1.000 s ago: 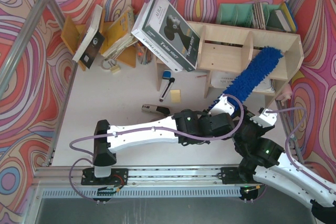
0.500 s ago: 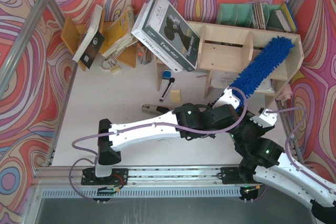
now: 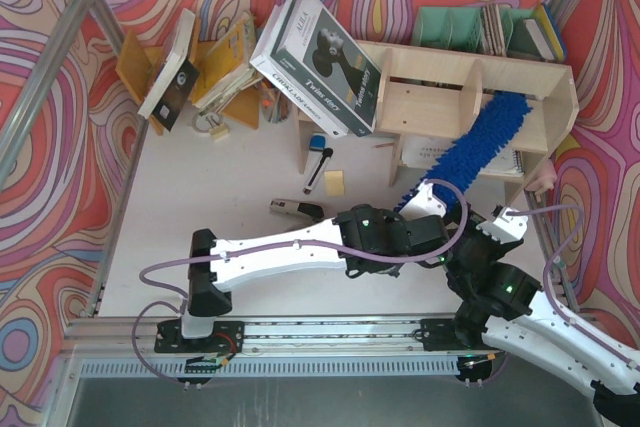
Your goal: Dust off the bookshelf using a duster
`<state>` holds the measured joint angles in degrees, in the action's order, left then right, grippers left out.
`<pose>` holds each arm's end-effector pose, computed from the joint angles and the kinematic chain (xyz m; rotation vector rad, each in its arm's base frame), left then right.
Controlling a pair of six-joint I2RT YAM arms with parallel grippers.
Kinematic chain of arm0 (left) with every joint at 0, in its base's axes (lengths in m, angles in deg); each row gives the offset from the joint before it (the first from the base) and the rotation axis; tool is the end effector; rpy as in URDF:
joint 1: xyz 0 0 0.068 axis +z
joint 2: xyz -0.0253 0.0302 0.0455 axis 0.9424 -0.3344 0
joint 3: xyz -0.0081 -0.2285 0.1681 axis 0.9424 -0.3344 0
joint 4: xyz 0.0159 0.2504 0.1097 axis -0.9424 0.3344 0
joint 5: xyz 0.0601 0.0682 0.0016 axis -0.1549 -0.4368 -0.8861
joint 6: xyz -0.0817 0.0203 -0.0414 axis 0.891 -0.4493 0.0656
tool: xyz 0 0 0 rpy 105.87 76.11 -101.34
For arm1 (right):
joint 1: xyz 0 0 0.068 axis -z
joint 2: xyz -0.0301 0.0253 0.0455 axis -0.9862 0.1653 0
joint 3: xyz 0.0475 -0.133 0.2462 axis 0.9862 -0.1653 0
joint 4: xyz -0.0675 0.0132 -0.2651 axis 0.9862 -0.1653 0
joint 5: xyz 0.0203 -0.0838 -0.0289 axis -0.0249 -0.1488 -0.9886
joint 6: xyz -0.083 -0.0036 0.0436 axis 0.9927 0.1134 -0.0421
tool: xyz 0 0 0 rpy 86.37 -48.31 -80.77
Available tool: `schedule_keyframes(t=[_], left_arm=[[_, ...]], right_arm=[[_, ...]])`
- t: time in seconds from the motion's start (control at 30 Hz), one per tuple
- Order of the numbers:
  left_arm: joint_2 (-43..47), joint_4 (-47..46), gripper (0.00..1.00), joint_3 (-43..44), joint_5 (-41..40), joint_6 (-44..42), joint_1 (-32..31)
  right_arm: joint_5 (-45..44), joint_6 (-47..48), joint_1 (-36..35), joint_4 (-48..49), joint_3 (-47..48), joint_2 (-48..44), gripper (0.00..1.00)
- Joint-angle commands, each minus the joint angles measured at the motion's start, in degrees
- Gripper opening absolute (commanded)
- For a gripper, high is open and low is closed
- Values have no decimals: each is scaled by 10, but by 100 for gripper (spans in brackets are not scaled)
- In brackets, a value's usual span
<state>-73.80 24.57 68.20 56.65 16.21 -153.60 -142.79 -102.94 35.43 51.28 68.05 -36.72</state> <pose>0.0899 -0.4442 0.3281 0.9539 2.2725 -0.2916 0.1391 0.0274 0.2503 0.7341 1.6059 -0.0624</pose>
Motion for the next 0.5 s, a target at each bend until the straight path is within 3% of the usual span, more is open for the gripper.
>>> schedule_keyframes(t=[0.0,0.17,0.47], left_arm=[[49,67,0,0,-46,83,-2],[36,50,0,23,-36,88,-11],[-85,50,0,176,39,-4,-13]], right_arm=[[-18,-11,2,-11,5,-6,99],[-18,-11,1,-10,6,-6,99],[-18,-13,1,-15,5,-19,99]])
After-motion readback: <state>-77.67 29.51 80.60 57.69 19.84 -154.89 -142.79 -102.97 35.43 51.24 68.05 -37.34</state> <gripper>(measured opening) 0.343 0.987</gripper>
